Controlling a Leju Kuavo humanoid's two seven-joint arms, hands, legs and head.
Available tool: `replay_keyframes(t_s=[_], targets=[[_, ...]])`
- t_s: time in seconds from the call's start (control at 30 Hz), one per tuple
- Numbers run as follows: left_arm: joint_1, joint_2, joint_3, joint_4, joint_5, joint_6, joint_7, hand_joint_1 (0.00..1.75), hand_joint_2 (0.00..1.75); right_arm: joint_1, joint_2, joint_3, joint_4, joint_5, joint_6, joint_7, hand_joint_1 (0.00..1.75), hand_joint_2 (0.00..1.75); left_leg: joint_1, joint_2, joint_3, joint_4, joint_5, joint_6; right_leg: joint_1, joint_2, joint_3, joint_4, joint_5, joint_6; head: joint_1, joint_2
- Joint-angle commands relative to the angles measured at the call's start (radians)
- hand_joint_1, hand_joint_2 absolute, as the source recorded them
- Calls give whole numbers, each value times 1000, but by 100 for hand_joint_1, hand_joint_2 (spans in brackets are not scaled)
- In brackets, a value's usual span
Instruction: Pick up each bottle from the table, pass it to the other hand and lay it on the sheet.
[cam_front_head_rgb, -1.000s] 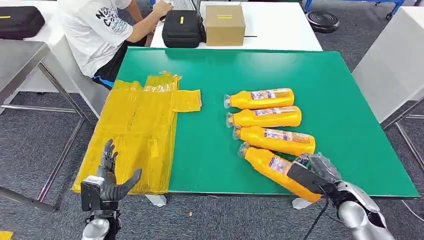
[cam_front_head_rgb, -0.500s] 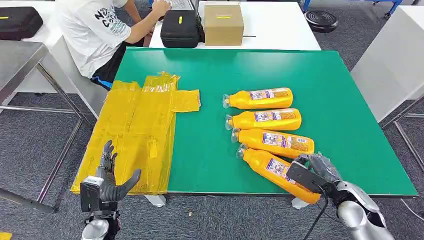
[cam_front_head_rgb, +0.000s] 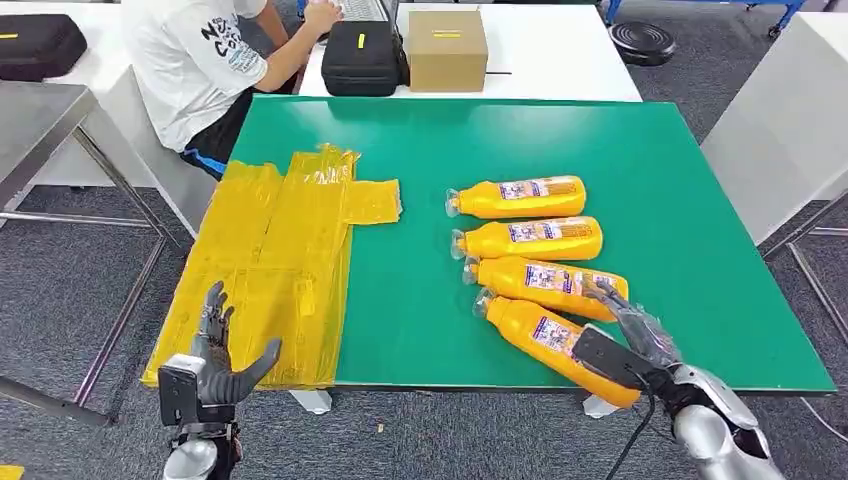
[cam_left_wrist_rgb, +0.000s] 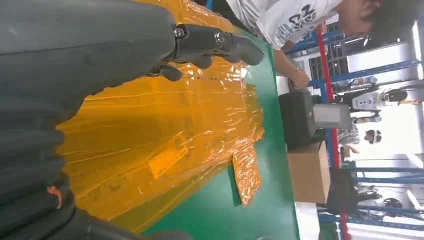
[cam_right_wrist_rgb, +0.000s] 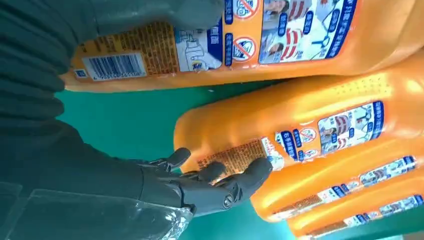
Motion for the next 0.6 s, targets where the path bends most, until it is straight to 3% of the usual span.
replay_keyframes(t_s=[0.03,0.37,0.6], targets=[[-10,-7,5,-10,55,-22,-27,0,175,23,-6,-49,-41,-7,1,-14,38,175,1,-1,1,0,-1,-2,2,-2,2,0,-1,-2,0,0],[-10,-11,6,-28,74,-15,-52,0,175,19,-8,-51,-44,-13,-10,-30,42,175,1,0,-1,0,-1,-2,1,-1,-1,0,-1,-2,0,0],[50,-32,11,-181,139,-14,-64,0,175,88,62,-122,-207,33,-86,-64,37,175,2,0,-3,1,-2,-2,2,-1,-2,0,-2,-2,0,0]])
